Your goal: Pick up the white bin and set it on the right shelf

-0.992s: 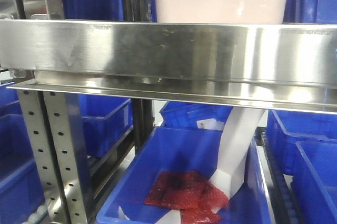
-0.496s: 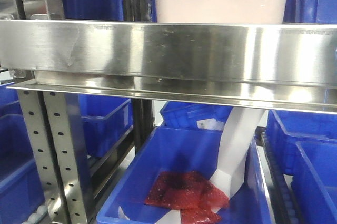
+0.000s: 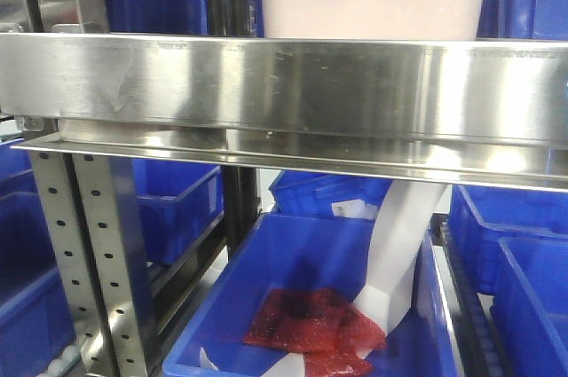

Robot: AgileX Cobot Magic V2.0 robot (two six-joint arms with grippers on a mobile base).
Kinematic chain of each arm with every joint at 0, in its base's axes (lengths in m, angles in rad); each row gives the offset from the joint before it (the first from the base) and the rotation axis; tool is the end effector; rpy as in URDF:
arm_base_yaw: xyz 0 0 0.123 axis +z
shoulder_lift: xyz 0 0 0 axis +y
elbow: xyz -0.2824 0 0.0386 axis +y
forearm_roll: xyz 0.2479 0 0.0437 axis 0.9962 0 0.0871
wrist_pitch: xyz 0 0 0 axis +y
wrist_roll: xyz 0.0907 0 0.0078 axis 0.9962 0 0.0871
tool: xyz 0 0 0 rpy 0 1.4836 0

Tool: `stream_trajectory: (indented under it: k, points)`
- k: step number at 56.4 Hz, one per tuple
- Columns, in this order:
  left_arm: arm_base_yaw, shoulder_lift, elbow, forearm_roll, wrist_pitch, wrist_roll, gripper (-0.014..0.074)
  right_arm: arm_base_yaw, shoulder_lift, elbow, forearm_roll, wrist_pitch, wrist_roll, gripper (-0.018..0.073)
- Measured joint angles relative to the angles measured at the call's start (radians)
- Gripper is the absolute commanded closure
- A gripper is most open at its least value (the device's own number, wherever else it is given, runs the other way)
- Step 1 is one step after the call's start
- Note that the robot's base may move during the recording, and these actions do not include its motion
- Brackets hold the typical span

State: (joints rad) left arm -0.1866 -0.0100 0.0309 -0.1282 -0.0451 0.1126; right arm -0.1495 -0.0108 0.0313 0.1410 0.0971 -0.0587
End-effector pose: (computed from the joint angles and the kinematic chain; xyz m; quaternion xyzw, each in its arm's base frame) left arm 0.0556 -0.0100 0.2072 0.0548 0.6645 -0.0733 0.7416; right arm 0.0565 -0.0072 0.1944 0.0780 0.7132 -0.0187 0.6964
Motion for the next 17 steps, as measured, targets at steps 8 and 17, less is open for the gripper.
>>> stream_trajectory:
  k: [8, 17]
  points:
    - [0.0, 0.0, 0.0, 0.0, 0.0, 0.0, 0.0724, 0.0, 0.0, 0.0, 0.0, 0.0, 0.0, 0.0491]
    - [0.0, 0.0, 0.0, 0.0, -0.002, 0.0, 0.0724, 0.0, 0.0, 0.0, 0.0, 0.0, 0.0, 0.0491]
